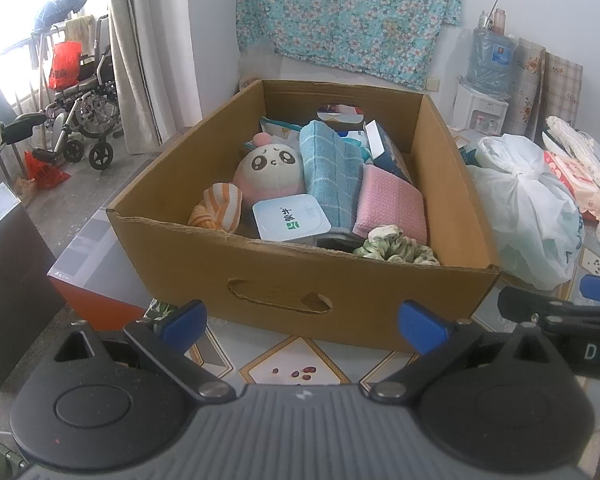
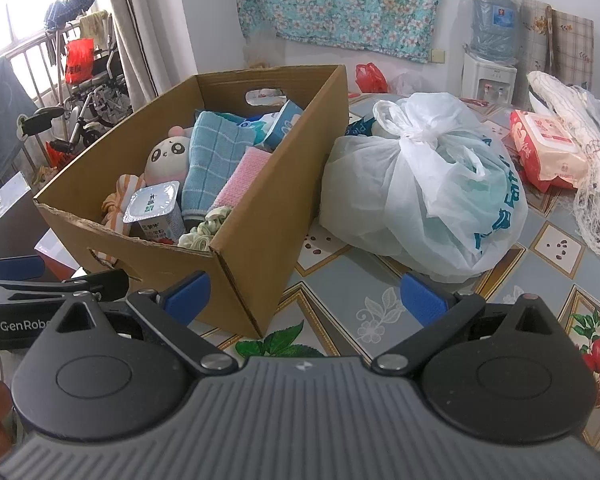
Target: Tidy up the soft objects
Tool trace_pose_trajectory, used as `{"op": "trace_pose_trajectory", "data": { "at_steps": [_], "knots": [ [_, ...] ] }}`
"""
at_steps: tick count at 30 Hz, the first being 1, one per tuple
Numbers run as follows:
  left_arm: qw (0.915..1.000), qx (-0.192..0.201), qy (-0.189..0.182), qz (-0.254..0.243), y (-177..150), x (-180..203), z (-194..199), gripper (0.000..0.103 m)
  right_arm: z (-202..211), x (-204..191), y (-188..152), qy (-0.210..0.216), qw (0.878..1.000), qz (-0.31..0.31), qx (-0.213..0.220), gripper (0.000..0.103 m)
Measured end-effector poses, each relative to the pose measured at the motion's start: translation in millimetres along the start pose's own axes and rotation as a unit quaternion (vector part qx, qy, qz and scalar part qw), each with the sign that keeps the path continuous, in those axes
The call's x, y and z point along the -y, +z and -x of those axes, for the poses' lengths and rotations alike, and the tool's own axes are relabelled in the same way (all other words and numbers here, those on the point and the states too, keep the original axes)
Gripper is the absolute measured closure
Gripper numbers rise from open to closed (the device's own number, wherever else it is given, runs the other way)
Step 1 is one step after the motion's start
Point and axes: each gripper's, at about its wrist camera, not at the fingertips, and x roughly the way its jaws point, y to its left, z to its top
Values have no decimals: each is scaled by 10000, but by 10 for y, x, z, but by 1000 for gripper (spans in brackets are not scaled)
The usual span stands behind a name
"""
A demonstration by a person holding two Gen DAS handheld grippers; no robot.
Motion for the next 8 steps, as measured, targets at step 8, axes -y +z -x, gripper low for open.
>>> {"op": "trace_pose_trajectory", "data": {
  "at_steps": [8],
  "knots": [
    [10000, -51, 7, 2, -24, 3, -13, 0, -30, 27, -7, 42, 9999, -71, -92, 1]
  ]
}}
